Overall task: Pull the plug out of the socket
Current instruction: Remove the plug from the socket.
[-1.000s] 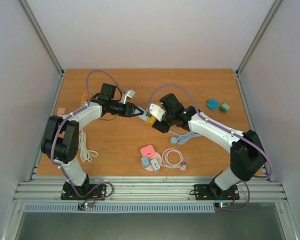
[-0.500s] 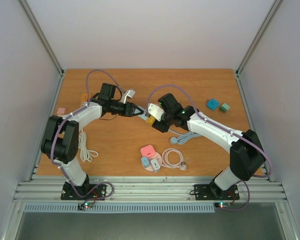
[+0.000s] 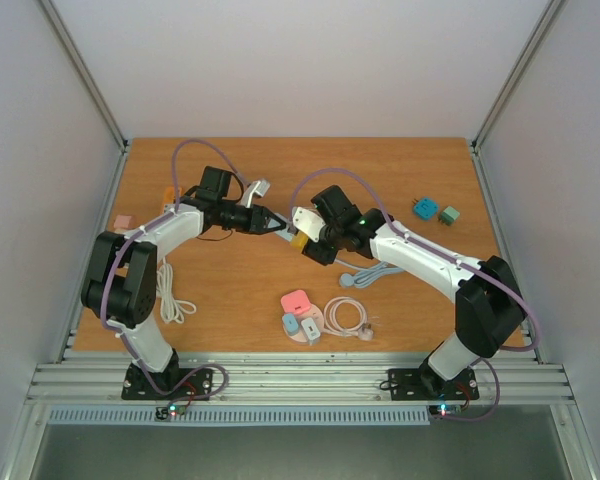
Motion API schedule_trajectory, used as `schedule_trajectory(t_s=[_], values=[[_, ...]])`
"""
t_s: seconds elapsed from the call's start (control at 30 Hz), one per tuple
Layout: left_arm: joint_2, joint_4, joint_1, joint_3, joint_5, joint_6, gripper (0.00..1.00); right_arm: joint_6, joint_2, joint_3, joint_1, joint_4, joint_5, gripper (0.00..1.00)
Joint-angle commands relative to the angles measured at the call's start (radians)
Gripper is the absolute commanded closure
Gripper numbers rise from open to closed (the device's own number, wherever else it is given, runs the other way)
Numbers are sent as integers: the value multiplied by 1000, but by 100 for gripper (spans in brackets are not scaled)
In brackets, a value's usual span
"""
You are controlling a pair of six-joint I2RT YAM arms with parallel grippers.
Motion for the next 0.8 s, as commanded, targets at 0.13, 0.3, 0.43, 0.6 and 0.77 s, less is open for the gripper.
schedule_trajectory(t_s=[0.13, 0.3, 0.43, 0.6, 0.77], values=[[-39, 9, -3, 13, 6, 33, 99, -5, -51, -11, -39, 9, -63, 99], [-43, 13, -3, 13, 7, 33, 100, -6, -49, -16, -52, 11, -74, 99], [-41, 23, 2, 13, 6, 11, 99, -15, -60, -46, -51, 66, -9, 99], [-39, 19, 3, 13, -36, 6, 100, -8, -68, -65, -44, 126, 86, 99], [-37, -4, 3, 18, -88, 20, 100, -18, -51, -60, -13, 134, 141, 99]])
